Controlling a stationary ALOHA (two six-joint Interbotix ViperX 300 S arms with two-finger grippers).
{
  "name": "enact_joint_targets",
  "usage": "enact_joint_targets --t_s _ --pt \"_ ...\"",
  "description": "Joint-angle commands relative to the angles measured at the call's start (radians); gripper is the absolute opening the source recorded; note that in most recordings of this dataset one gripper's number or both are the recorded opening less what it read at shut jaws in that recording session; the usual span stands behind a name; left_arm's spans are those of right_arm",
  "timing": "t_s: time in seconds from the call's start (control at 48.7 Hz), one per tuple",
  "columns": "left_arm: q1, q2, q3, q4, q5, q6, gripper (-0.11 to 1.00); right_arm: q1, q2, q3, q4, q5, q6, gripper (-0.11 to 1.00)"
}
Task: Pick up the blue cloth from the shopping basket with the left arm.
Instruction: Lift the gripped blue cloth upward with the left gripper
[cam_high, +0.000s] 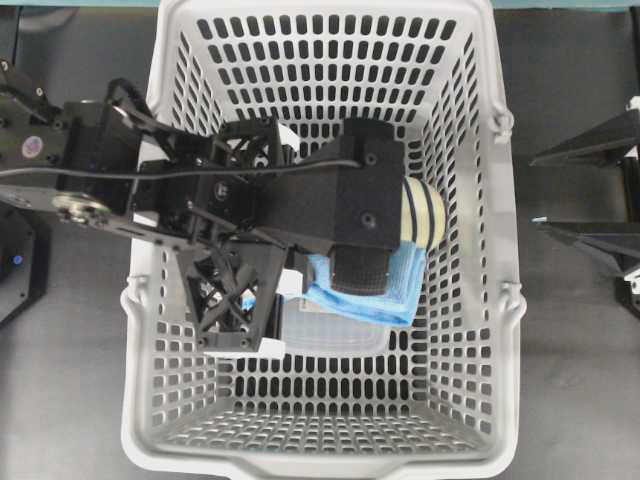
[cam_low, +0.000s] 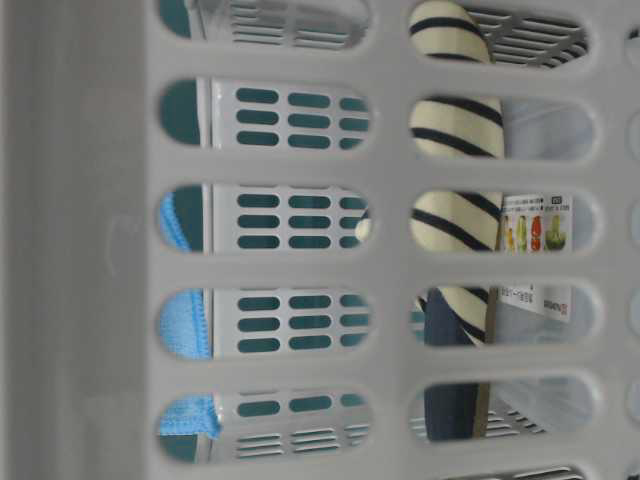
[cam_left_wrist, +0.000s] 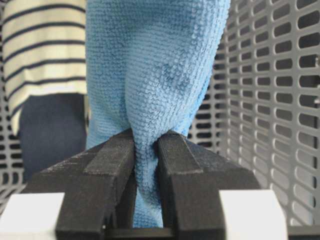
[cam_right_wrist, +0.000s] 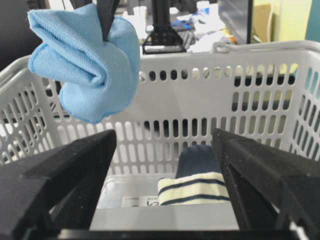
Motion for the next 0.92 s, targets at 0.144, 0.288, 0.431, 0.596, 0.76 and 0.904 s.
enact_joint_targets --t_s 0.144,0.288,0.431,0.596,0.76,0.904 --pt "0.003 -0.008 -0.026 0.003 -0.003 -0.002 0.09 -0.003 0.005 -0.014 0.003 -0.008 0.002 0.75" --pt "0.006 -0.006 -0.026 0.003 -0.005 -0.002 0.09 -0.003 0.005 -0.014 0.003 -0.008 0.002 0.75" --pt "0.008 -0.005 -0.025 0.003 -0.005 -0.003 0.09 -0.003 0.005 -0.014 0.003 -0.008 0.002 0.75" --pt "0.008 -0.003 -0.025 0.002 -0.005 -0.003 0.09 -0.003 0.003 -0.014 0.003 -0.008 0.002 0.75" --pt "0.009 -0.002 -0.026 0.003 -0.005 -0.003 0.09 -0.003 0.005 -0.012 0.003 -0.008 0.0 0.75" --pt "0.009 -0.002 -0.025 0.003 -0.003 -0.009 0.09 -0.003 0.003 -0.012 0.003 -0.006 0.002 0.75"
